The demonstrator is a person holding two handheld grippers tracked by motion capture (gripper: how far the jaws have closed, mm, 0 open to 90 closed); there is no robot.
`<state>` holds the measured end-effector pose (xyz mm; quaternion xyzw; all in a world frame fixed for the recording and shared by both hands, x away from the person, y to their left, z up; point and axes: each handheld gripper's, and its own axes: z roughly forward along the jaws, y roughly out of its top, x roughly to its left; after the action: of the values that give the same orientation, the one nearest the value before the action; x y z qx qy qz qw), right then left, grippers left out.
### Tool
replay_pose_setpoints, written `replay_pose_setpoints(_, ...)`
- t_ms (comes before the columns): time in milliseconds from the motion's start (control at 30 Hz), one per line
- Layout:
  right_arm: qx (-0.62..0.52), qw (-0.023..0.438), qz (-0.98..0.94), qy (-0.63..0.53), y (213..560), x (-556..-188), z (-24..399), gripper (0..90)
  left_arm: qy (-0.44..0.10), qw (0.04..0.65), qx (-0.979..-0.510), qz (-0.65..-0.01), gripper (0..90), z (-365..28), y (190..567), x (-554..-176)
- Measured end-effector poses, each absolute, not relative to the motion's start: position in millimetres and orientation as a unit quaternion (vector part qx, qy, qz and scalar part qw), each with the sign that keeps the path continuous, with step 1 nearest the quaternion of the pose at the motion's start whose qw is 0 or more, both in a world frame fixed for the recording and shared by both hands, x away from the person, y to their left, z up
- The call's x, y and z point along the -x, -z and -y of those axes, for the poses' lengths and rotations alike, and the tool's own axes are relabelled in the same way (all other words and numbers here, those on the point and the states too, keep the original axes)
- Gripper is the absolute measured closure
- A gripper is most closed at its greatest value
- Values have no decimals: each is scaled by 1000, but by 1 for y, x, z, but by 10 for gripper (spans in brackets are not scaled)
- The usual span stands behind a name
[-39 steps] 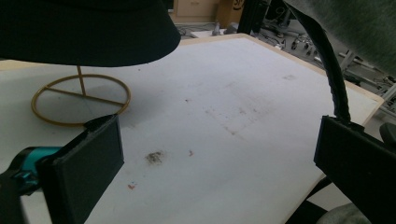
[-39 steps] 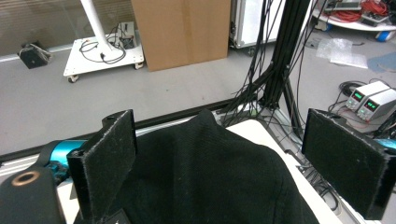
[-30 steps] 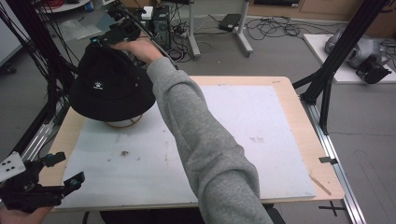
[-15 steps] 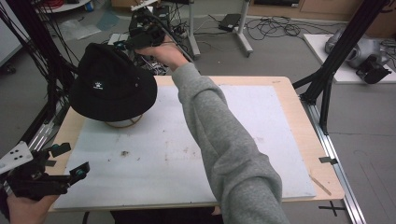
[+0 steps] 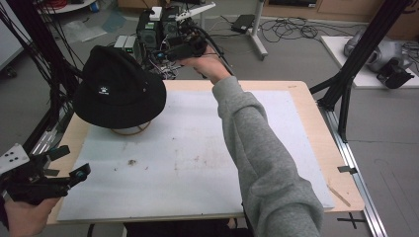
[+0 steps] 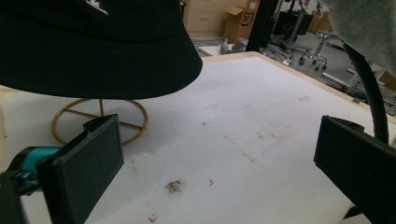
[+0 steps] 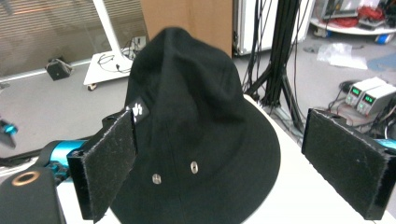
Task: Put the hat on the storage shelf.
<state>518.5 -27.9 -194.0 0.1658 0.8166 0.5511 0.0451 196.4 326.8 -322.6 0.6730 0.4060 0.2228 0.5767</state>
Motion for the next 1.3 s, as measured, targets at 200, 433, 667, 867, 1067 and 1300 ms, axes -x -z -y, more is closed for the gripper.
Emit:
replay_pose_setpoints(200, -173, 55, -810, -558, 200, -514, 53, 98, -222, 580, -669, -408, 17, -329, 323, -200)
replay_pose_setpoints(433, -180, 64, -803, -565, 205, -509, 80, 98, -206, 593, -661, -411, 17, -327, 326, -208)
replay_pose_setpoints(667, -195, 70, -802, -561, 219, -504, 103, 98, -206, 594, -663, -406, 17, -325, 325, -210)
replay_pose_setpoints(867, -215, 68, -805, -548, 228, -494, 127, 98, -204, 594, -663, -409, 17, -323, 326, -211)
replay_pose_setpoints(1067, -244, 81, -794, -550, 232, -481, 158, 98, -205, 597, -667, -396, 17, -317, 319, -209)
replay_pose_setpoints(1300, -253, 89, -798, -540, 230, -470, 175, 98, -211, 599, -664, -394, 17, -315, 317, -211)
